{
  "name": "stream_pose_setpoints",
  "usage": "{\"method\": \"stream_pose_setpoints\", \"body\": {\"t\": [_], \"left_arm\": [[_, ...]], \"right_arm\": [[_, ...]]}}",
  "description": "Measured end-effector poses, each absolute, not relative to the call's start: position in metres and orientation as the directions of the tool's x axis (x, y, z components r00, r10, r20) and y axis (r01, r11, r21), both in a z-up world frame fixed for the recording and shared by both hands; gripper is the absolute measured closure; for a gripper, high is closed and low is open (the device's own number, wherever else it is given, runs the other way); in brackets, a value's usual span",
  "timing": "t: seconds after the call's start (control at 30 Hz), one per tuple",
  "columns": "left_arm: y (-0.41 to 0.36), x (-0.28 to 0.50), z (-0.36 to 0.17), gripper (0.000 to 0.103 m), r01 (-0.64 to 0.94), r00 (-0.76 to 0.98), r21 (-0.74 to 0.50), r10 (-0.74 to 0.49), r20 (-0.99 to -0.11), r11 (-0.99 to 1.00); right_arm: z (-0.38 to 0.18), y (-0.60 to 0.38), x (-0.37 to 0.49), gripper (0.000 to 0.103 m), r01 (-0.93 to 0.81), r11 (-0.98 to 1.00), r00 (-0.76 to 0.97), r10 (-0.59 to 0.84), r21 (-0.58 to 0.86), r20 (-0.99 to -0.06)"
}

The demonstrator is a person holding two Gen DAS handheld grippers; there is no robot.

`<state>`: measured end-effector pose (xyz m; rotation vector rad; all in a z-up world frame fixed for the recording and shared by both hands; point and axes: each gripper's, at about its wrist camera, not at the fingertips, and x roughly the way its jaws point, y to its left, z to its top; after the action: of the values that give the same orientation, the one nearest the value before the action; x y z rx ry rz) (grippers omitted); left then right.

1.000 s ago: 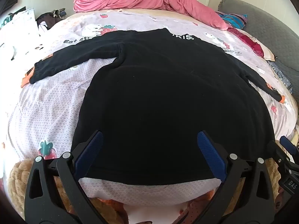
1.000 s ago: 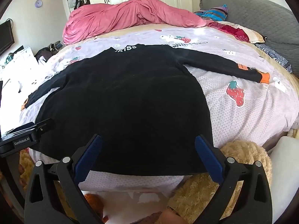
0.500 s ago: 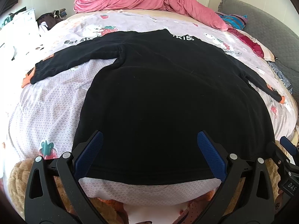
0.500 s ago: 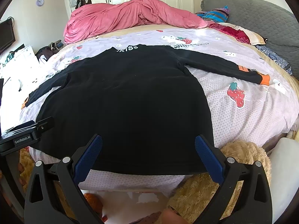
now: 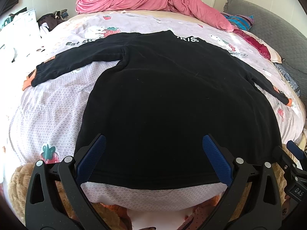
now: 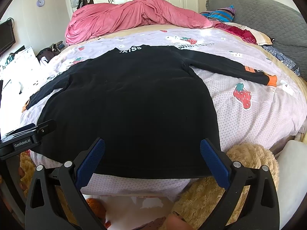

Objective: Fold small clothes

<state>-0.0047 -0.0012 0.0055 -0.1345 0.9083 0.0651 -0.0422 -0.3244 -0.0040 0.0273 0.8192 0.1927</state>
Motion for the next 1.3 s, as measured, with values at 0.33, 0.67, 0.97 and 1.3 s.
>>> {"method": "stream_pose_setpoints", "body": {"t": [0.33,0.67,0.97,1.3], "left_arm": [[-0.002,-0.005,0.006,0.008,-0.110,0.612,-0.089,-0.003,-0.791,0.990],[-0.003,-0.003,0.003,0.008,-0.106,0.611,-0.092,-0.008,-0.792,0.990],[-0.004,-0.001,0.003,0.008,-0.104,0.608,-0.092,-0.010,-0.794,0.990],[-0.006,0.012,0.007,0.008,-0.099,0.607,-0.089,-0.011,-0.794,0.991]], "right_arm": [[-0.004,-0.326,-0.042,0.004,-0.155,0.983,0.666,0.178,0.099,-0.724],[-0.004,-0.325,-0.041,0.004,-0.157,0.983,0.663,0.178,0.097,-0.727],[-0.004,-0.324,-0.041,0.004,-0.160,0.982,0.662,0.180,0.097,-0.728],[-0.001,-0.324,-0.035,0.004,-0.157,0.983,0.660,0.179,0.100,-0.730]]}}
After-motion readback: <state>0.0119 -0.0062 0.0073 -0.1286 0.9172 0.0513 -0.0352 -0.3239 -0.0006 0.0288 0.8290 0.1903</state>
